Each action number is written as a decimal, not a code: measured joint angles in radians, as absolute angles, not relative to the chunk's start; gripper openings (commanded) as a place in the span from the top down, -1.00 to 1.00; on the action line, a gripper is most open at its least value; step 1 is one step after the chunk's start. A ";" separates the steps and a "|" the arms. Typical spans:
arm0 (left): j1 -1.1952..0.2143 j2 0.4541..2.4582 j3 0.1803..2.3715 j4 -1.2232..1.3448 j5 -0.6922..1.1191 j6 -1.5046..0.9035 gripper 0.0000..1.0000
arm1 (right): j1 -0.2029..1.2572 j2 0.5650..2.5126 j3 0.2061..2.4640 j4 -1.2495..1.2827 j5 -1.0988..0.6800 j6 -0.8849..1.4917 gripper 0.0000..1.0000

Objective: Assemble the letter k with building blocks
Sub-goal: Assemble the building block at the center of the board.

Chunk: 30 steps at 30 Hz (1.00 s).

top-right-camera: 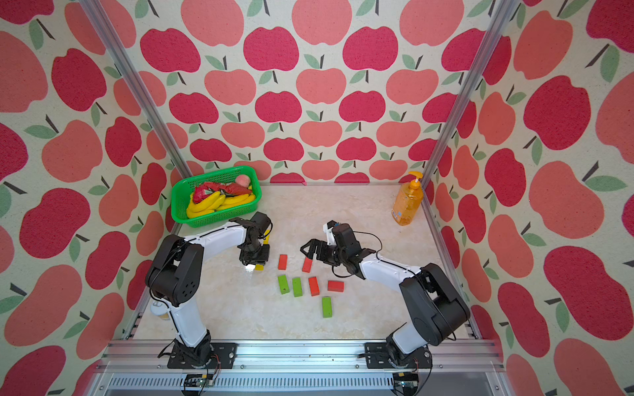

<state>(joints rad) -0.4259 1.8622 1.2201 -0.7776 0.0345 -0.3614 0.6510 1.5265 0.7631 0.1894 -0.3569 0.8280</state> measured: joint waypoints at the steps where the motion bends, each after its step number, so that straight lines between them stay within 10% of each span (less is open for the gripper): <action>1: -0.426 1.863 1.221 -0.779 0.035 -0.363 0.29 | 0.651 1.526 0.763 0.189 -0.357 0.828 -0.99; 8: -0.422 1.880 1.226 -0.784 0.033 -0.376 -0.02 | 0.651 1.526 0.763 0.190 -0.357 0.828 -0.99; 30: -0.421 1.881 1.230 -0.789 0.008 -0.376 0.27 | 0.651 1.526 0.763 0.190 -0.357 0.828 -0.99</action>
